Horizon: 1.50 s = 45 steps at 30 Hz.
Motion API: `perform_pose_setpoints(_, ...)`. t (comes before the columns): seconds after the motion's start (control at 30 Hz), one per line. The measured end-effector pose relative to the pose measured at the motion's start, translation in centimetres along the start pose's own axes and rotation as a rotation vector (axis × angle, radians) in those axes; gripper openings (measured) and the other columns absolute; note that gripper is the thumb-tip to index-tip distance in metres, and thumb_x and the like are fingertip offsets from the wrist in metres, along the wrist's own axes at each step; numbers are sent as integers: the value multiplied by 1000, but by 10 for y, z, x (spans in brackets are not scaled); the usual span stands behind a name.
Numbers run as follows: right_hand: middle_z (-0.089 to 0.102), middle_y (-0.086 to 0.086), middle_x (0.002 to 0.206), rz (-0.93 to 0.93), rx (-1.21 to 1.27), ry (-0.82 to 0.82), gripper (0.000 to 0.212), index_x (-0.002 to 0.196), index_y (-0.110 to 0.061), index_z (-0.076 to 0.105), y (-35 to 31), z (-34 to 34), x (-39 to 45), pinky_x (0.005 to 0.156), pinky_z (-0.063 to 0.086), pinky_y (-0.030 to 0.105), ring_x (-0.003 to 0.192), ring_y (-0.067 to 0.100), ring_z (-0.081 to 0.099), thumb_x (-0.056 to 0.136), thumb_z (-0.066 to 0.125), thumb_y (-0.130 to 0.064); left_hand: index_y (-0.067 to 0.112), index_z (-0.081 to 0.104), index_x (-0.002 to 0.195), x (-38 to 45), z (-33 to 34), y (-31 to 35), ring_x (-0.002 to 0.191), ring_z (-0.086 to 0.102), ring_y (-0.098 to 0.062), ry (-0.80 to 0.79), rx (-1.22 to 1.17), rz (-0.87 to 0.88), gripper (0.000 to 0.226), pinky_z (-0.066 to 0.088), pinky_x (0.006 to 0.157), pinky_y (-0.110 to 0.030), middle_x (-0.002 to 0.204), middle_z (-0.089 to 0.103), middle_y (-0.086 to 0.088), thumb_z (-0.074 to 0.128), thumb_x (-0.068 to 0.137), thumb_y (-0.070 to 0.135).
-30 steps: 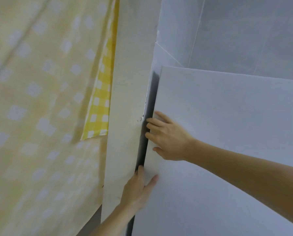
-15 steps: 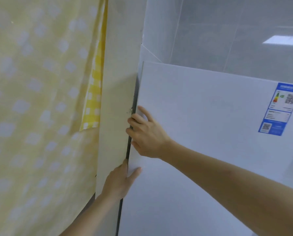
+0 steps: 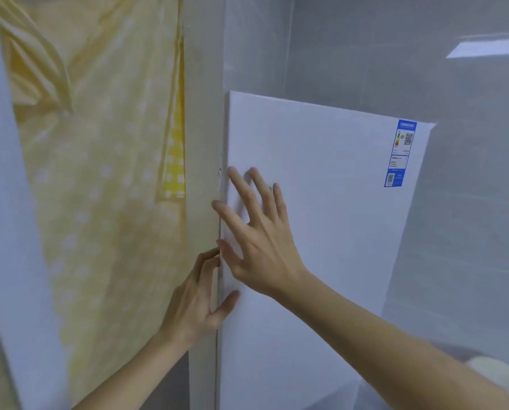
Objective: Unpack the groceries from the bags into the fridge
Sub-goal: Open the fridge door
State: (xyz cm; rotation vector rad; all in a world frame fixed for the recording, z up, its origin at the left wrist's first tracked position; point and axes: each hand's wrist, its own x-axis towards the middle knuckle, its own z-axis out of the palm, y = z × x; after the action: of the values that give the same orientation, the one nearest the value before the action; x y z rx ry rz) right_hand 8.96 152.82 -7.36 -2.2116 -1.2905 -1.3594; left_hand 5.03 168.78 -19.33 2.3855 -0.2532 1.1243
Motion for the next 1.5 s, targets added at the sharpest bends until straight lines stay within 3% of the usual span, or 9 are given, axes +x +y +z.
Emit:
perform_pose_setpoints(0.2, 12, 17, 171, 127, 120, 132, 72, 157, -18, 42, -1, -98, -45, 119, 27, 59, 158, 40, 7, 91, 68, -33, 27, 24, 155, -63, 7, 91, 151, 30, -12, 8, -125, 235, 80, 41, 110, -24, 167, 20, 1, 57, 92, 63)
perform_pose_setpoints(0.43, 15, 28, 163, 177, 117, 260, 65, 148, -1, 48, 30, -193, -119, 122, 30, 57, 158, 41, 13, 89, 74, -13, 29, 21, 160, -95, 61, 179, 153, 26, -32, -27, -39, 502, 98, 47, 108, -50, 166, 20, -17, 65, 83, 70)
perform_pose_setpoints(0.7, 17, 23, 163, 406, -63, 257, 82, 155, -8, 37, 75, -287, -192, 105, 25, 0, 151, -2, 12, 88, 79, -30, 31, 32, 159, -83, 120, 276, 155, 21, -33, -90, -20, 780, 76, 30, 118, -52, 167, 22, -18, 58, 94, 59)
perform_pose_setpoints(0.8, 14, 18, 163, 533, -100, 274, 92, 160, -15, 31, 95, -307, -211, 97, 25, -7, 147, -13, 6, 86, 79, -41, 32, 26, 161, -75, 140, 315, 157, 17, -30, -150, -48, 831, 77, 31, 122, -51, 169, 17, -15, 59, 94, 52)
perform_pose_setpoints(0.93, -1, 9, 169, 676, -140, 274, 103, 165, -28, 13, 132, -326, -233, 103, 30, 13, 144, -21, -3, 87, 78, -46, 30, 31, 159, -53, 169, 355, 158, 11, -27, -213, -64, 938, 78, 30, 119, -55, 170, 15, -12, 62, 89, 44)
perform_pose_setpoints(1.03, -4, 6, 170, 756, -182, 279, 103, 165, -35, 6, 161, -335, -249, 105, 33, 32, 153, -4, 2, 90, 75, -45, 28, 33, 158, -35, 190, 380, 159, 6, -26, -252, -1, 1012, 77, 30, 119, -58, 171, 13, -11, 60, 88, 42)
perform_pose_setpoints(1.2, -1, 7, 169, 804, -214, 245, 102, 164, -37, 1, 195, -352, -264, 108, 31, 35, 145, -21, -7, 93, 73, -43, 27, 29, 159, -20, 219, 411, 159, -3, -25, -309, 79, 1005, 78, 29, 119, -60, 171, 5, -11, 59, 88, 42)
perform_pose_setpoints(1.33, 1, 9, 168, 801, -225, 218, 104, 165, -34, 1, 199, -355, -266, 103, 36, 35, 149, 11, 12, 92, 74, -42, 26, 28, 159, -20, 224, 417, 158, -8, -26, -325, 94, 987, 80, 28, 119, -60, 171, -2, -11, 60, 88, 39)
perform_pose_setpoints(1.5, 4, 7, 167, 775, -239, 252, 104, 164, -39, 2, 191, -346, -266, 101, 41, 37, 155, 21, 16, 90, 75, -46, 25, 34, 157, -23, 210, 405, 159, 0, -28, -312, 49, 1017, 79, 32, 118, -57, 170, 13, -13, 64, 84, 34)
